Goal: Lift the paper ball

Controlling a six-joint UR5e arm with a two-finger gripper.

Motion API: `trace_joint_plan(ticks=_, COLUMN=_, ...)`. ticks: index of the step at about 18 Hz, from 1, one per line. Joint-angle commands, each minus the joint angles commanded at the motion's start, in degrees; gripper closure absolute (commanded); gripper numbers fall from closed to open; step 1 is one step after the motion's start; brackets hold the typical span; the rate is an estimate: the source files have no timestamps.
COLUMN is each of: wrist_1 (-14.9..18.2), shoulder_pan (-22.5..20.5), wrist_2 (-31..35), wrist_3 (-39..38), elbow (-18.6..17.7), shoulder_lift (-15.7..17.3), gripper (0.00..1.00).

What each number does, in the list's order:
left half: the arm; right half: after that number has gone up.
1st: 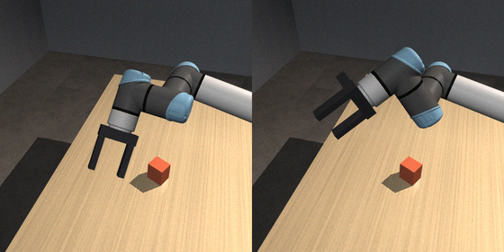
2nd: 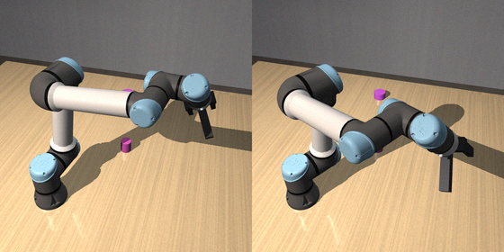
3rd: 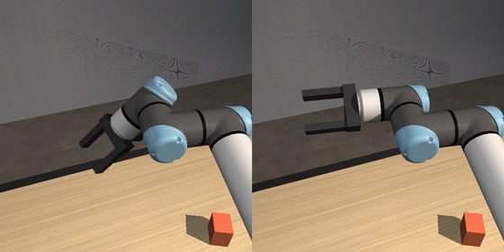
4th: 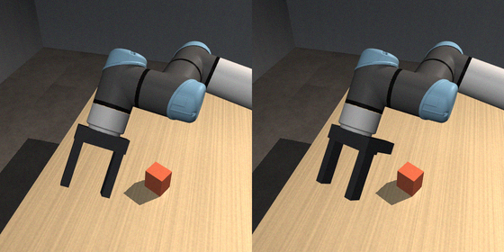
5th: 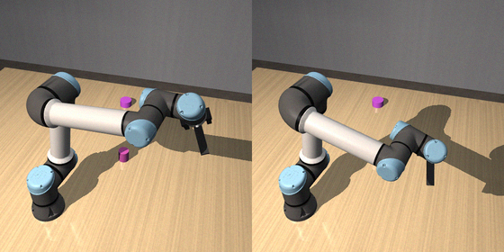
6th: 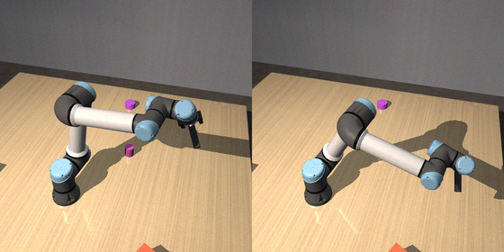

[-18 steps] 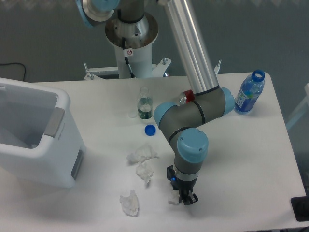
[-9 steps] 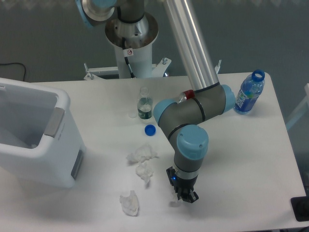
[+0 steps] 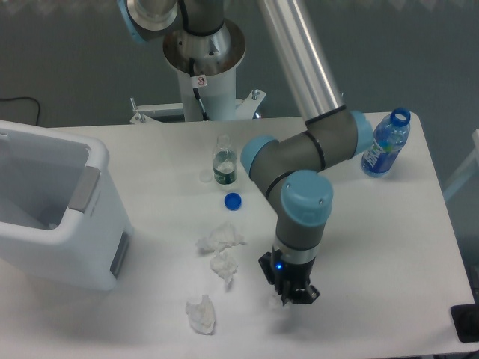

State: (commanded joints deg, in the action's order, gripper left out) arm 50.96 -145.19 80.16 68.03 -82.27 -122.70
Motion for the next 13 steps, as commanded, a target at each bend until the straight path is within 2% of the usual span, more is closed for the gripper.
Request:
trace_joint_plan(ticks=2, wrist_1=2.4, shoulder_pan=-1.4, wrist_2=0.1, wrist_3=-0.3, elbow=1.1, shoulder_lift=1.3, gripper=0.91)
trace_joint_plan(ticks=5, wrist_1=2.8, shoulder_pan=-2.8, wrist_2=1.4, wrist_3=-3.6, elbow=2.4, shoulder_lift=2.6, gripper=0.91)
trace_joint_plan(ticks=7, wrist_1=3.5, shoulder_pan=-3.9, wrist_2=4.6, wrist_3=-3.3, elbow=2.6, shoulder_lift=3.9, gripper=0.96)
trace_joint_plan(ticks=9, wrist_1=6.7, shoulder_pan=-3.9, wrist_2=5.6, wrist_3=-2.8, elbow=4.0, shoulder_lift=4.1, gripper=0.97)
trace_joint_plan(ticks=11, wrist_1=12.0, shoulder_pan=-3.6, wrist_2=8.6, wrist_3=-1.8, elbow=5.7, shoulder_lift=4.4, gripper=0.97)
trace_joint_plan(ticks=13, wrist_1=13.2, shoulder_pan=-3.3, wrist_2=10.6, wrist_3=0.1, elbow=5.4, shoulder_lift=5.2, gripper=0.96)
